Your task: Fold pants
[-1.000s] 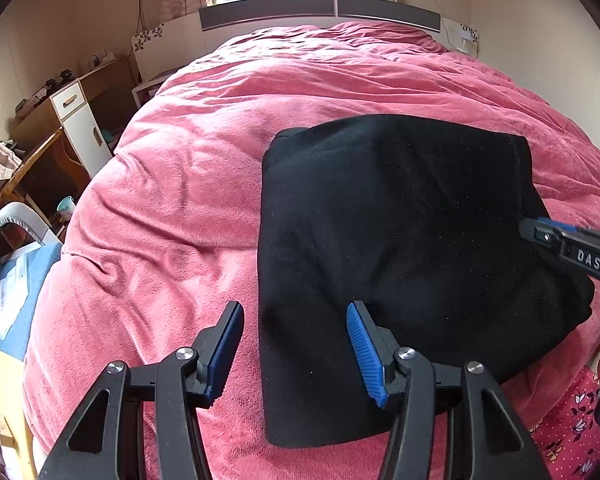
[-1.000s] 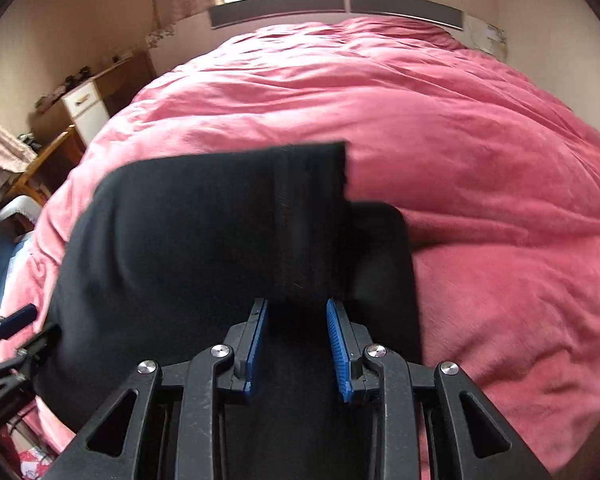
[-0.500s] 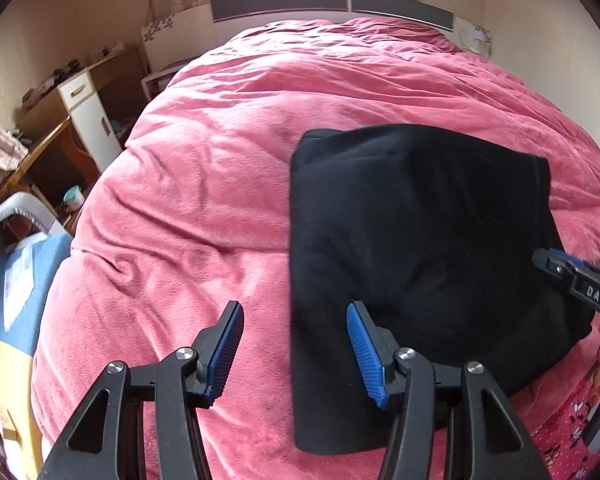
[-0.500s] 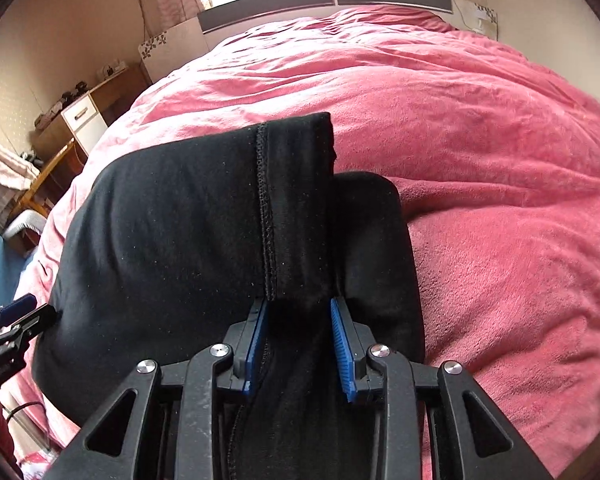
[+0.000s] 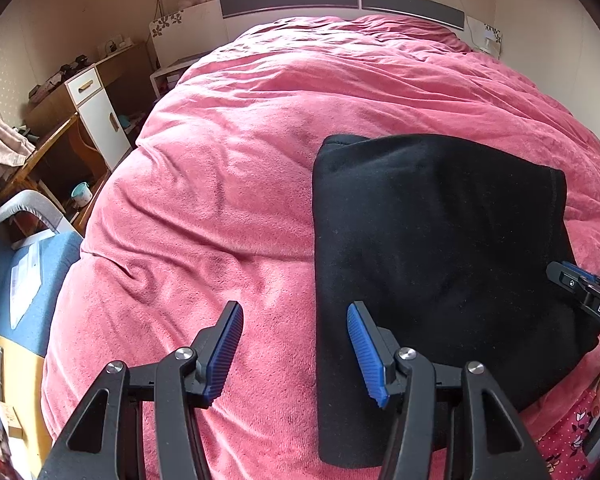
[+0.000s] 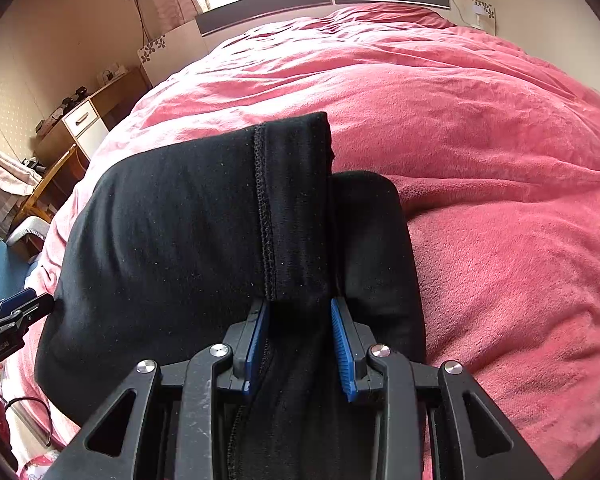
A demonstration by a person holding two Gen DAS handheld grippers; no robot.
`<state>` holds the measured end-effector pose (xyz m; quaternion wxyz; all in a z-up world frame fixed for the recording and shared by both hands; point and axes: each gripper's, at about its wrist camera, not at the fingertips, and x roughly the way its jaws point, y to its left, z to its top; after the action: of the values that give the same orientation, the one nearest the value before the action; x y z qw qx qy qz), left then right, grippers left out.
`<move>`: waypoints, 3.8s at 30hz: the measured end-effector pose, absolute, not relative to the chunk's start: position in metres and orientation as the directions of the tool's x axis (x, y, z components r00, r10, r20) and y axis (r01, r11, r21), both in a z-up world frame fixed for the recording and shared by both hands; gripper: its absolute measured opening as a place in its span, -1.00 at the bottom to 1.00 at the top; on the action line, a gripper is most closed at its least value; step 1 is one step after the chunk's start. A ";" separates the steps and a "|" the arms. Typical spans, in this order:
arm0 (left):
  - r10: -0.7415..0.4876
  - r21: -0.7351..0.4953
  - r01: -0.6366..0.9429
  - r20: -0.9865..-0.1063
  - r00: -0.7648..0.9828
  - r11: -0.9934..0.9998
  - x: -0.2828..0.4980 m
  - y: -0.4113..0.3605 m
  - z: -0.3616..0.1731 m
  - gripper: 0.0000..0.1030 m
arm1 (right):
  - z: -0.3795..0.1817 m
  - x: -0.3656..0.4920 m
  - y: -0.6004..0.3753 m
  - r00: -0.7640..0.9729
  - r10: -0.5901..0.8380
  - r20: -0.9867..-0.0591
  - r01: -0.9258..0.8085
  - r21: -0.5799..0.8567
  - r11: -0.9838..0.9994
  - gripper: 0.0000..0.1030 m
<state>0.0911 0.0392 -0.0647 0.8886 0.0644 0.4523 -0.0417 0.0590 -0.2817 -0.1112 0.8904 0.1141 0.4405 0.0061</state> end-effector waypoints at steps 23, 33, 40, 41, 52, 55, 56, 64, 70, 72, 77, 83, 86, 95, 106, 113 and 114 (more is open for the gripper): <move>-0.309 -0.201 0.260 -0.812 0.495 0.945 0.126 0.041 -0.073 0.42 | -0.103 0.058 -0.289 0.639 0.109 -0.761 0.108 0.228 0.968 0.34; -0.483 -0.396 0.282 -0.775 0.407 0.874 0.139 0.054 -0.091 0.42 | -0.121 0.055 -0.335 0.604 0.208 -0.769 0.213 0.407 0.888 0.71; -0.624 -0.597 0.187 -0.725 0.289 0.780 0.157 0.070 -0.118 0.46 | -0.139 0.059 -0.351 0.573 0.441 -0.691 0.191 0.636 0.748 0.79; -0.640 -0.620 0.166 -0.720 0.269 0.767 0.160 0.072 -0.124 0.50 | -0.140 0.060 -0.347 0.567 0.450 -0.690 0.177 0.636 0.752 0.84; -0.554 -0.493 0.253 -0.746 0.371 0.833 0.137 0.052 -0.115 0.14 | -0.134 0.073 -0.278 0.532 0.297 -0.793 0.041 0.374 0.926 0.46; -0.485 -0.354 0.345 -0.747 0.454 0.869 0.120 0.036 -0.096 -0.23 | -0.123 0.072 -0.269 0.550 0.276 -0.788 0.023 0.345 0.938 0.16; -0.471 -0.315 0.373 -0.743 0.475 0.873 0.115 0.033 -0.089 -0.27 | -0.118 0.071 -0.265 0.560 0.264 -0.785 0.014 0.328 0.945 0.10; -0.446 -0.206 0.427 -0.665 0.599 0.881 0.096 0.030 -0.047 -0.36 | -0.076 0.063 -0.243 0.675 0.219 -0.705 -0.055 0.248 0.967 -0.02; -0.406 -0.150 0.409 -0.626 0.665 0.900 0.135 0.029 -0.016 -0.35 | -0.046 0.111 -0.235 0.735 0.229 -0.638 -0.091 0.242 0.966 -0.02; -0.384 -0.120 0.400 -0.617 0.687 0.909 0.158 0.030 -0.011 -0.35 | -0.039 0.131 -0.235 0.749 0.226 -0.623 -0.099 0.232 0.968 -0.02; -0.361 -0.157 0.345 -0.645 0.674 0.925 0.218 0.038 -0.022 -0.34 | -0.044 0.196 -0.239 0.758 0.253 -0.602 -0.111 0.263 0.958 -0.01; -0.314 -0.103 0.330 -0.655 0.687 0.938 0.256 0.032 -0.055 -0.28 | -0.088 0.253 -0.263 0.724 0.247 -0.644 0.012 0.369 0.929 0.16; -0.283 -0.049 0.331 -0.642 0.712 0.942 0.256 0.029 -0.075 -0.04 | -0.107 0.270 -0.269 0.718 0.244 -0.652 0.056 0.404 0.913 0.33; -0.248 -0.169 0.182 -0.687 0.683 0.969 0.239 0.073 -0.077 0.54 | -0.104 0.262 -0.275 0.726 0.216 -0.653 0.108 0.418 0.902 0.58; -0.020 0.066 0.083 -0.648 0.761 0.994 0.102 0.053 -0.076 0.54 | -0.082 0.150 -0.262 0.722 0.066 -0.688 0.194 0.293 0.936 0.99; -0.001 0.063 0.059 -0.669 0.743 0.996 0.075 0.037 -0.070 0.54 | -0.076 0.082 -0.236 0.722 0.029 -0.691 0.169 0.216 0.962 0.99; 0.005 0.065 0.050 -0.659 0.752 0.997 0.070 0.035 -0.065 0.54 | -0.074 0.075 -0.232 0.725 0.027 -0.688 0.162 0.208 0.964 0.99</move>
<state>0.0695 0.0353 -0.0654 0.9352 0.0391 0.3517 -0.0121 0.0746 -0.2320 -0.0740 0.9199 0.1280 0.3688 -0.0369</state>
